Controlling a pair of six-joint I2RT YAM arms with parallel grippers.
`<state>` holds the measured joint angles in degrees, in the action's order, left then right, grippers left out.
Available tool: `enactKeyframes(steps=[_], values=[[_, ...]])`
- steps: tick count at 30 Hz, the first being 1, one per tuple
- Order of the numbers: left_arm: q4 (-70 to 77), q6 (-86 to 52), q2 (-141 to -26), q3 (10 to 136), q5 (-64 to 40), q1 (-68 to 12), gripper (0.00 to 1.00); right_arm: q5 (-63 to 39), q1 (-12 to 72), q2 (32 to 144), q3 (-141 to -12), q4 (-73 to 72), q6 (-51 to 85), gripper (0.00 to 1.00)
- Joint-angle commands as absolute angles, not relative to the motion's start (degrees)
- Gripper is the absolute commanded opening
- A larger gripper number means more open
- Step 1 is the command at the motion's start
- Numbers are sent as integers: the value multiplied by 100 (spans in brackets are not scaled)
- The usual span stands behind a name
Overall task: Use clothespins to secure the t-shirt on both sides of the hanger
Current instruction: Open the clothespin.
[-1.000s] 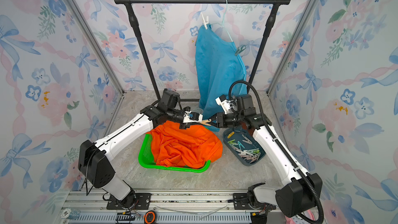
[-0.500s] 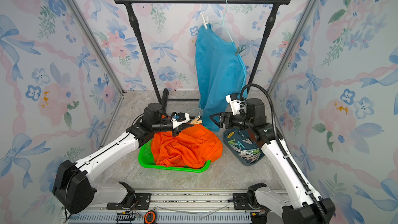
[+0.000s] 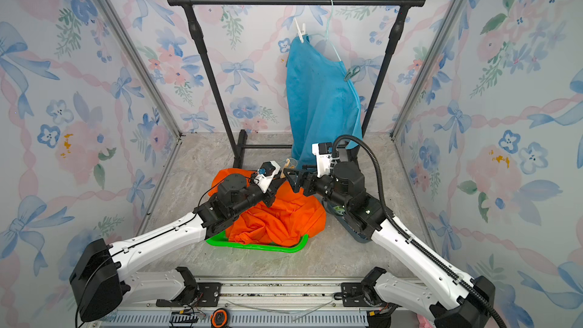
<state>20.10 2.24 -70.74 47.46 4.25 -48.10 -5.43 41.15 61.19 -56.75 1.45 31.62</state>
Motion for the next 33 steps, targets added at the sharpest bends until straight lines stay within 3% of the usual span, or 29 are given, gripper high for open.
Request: enactKeyframes(steps=[1,9,17,27,30,33], values=[[2578,-58,-6899,4595,1703,-4937,0,267,4349,6336,-5835,-273,3542,88],[2914,-62,-6861,4480,2031,-4995,0,313,4374,6665,-6110,-341,4170,82],[3098,-46,-7000,4468,2068,-5000,0,30,4409,7027,-6476,-482,4167,87],[3149,35,-7183,4639,2035,-4998,0,-94,4524,7547,-7031,-464,4134,86],[3148,74,-7232,4689,2035,-4993,0,-20,4548,7667,-7160,-379,4109,82],[3146,101,-7262,4719,2065,-4999,0,65,4549,7758,-7261,-291,4062,70]])
